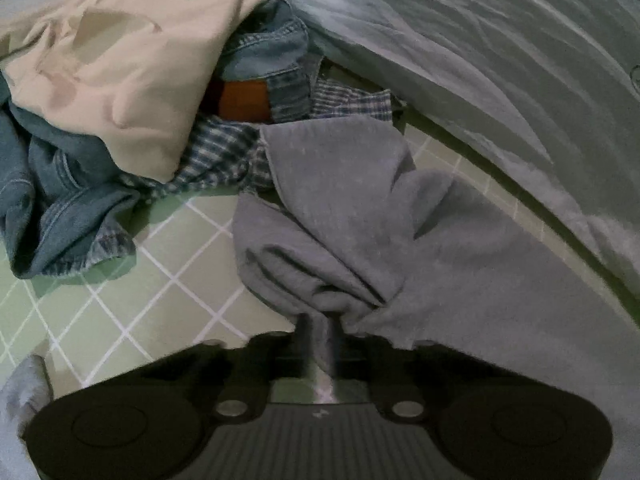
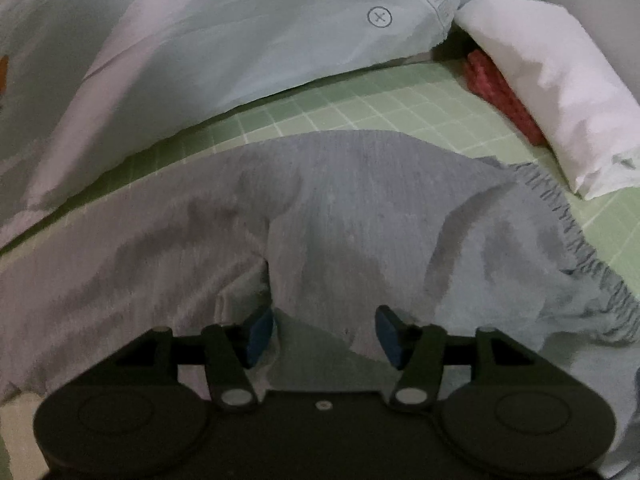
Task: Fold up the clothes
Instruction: 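Shake and spread the sweatshirt flat across the bed with both grippers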
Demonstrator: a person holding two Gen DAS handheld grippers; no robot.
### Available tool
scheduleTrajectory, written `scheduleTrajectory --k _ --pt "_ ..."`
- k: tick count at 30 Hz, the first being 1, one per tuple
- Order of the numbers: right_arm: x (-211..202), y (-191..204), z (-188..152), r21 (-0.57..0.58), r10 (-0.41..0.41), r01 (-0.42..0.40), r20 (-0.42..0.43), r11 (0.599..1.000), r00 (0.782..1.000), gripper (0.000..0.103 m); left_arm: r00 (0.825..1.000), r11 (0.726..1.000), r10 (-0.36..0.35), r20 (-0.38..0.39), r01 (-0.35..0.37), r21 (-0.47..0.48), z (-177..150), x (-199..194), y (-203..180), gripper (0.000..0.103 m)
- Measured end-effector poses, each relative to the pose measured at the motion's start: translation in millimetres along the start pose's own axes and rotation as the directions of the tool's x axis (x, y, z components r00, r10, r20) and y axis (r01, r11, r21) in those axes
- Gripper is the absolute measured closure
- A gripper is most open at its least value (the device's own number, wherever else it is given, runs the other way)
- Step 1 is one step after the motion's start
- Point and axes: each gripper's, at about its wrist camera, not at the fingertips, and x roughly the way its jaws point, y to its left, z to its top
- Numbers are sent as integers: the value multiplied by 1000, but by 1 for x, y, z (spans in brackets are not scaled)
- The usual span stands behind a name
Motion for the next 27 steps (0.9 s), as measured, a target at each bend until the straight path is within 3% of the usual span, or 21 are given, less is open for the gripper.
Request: scheduleTrajectory --k 6,13,17,20,22,24,27 --pt "-11 -19 -9 0 -16 16 4 1000 1000 45 999 999 35 -9 -34 20 -25 -23 31 100" --pt "-37 -50 -40 37 -7 8 -21 999 1000 45 988 985 155 -26 -157 -78 -79 -68 117 100" --pt "-50 -66 -59 69 11 -9 -33 998 999 45 991 977 127 -50 -134 -169 -103 -90 153 99" --pt "-58 -77 -63 80 33 -30 -34 996 999 44 994 978 95 -51 -103 -182 -113 -107 152 88" --pt "-66 -84 -60 54 47 -47 -9 997 999 40 997 989 74 -24 -76 -125 -117 -119 133 56" --pt "-72 -93 -52 -1 60 -60 48 998 997 32 999 997 48 7 -48 -59 -121 -132 112 39" --pt "-69 -114 -34 -53 59 -54 103 997 993 32 999 1000 10 34 -10 13 -136 -147 76 29"
